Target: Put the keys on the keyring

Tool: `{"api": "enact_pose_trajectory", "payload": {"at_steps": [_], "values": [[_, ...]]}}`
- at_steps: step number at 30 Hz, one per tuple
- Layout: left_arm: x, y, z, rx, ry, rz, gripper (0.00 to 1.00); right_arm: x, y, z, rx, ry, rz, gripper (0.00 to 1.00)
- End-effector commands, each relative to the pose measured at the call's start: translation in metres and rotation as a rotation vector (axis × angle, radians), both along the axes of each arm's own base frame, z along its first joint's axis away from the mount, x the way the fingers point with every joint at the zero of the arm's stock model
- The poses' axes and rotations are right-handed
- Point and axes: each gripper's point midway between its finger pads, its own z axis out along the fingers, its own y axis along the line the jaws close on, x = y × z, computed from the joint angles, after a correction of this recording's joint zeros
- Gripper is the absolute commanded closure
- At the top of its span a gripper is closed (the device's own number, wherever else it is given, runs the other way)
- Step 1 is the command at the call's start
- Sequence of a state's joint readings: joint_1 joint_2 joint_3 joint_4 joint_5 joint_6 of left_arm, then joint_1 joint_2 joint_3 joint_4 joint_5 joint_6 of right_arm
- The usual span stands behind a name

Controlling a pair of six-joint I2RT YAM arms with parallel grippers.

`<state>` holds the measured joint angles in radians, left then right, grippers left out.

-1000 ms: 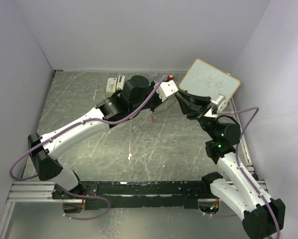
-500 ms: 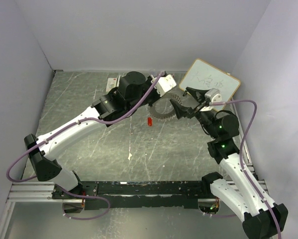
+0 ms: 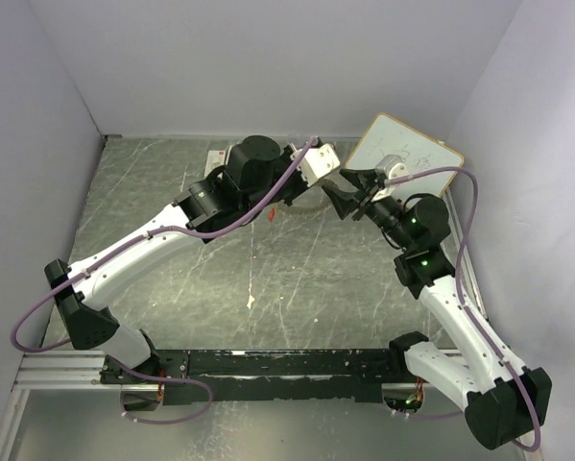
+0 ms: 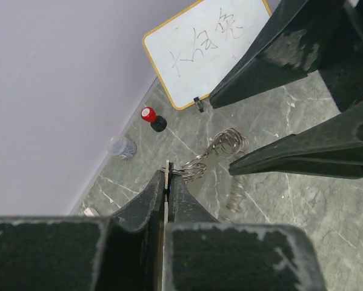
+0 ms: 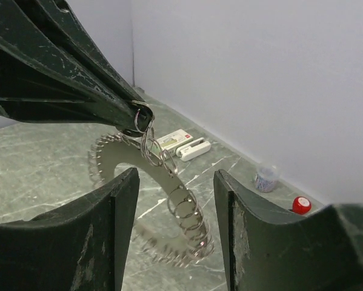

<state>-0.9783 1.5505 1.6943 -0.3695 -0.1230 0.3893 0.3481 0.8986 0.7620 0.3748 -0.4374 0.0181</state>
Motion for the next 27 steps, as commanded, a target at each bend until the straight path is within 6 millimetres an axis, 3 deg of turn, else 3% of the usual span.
{"api": "enact_pose_trajectory", "payload": {"at_steps": [1, 14, 24, 27], "values": [[-0.007, -0.001, 0.029, -0.053, -0.042, -0.034, 0.93, -0.001, 0.008, 0.005, -0.011, 0.0, 0.043, 0.49], [-0.008, -0.007, 0.021, -0.039, -0.026, -0.059, 0.93, -0.001, 0.026, 0.004, -0.025, 0.015, 0.095, 0.54], [-0.01, -0.011, 0.018, -0.034, -0.018, -0.076, 0.93, 0.004, 0.036, 0.001, -0.033, 0.027, 0.098, 0.64], [-0.01, -0.011, 0.017, -0.031, -0.015, -0.081, 0.93, 0.005, 0.035, 0.003, -0.029, 0.02, 0.089, 0.71]]}}
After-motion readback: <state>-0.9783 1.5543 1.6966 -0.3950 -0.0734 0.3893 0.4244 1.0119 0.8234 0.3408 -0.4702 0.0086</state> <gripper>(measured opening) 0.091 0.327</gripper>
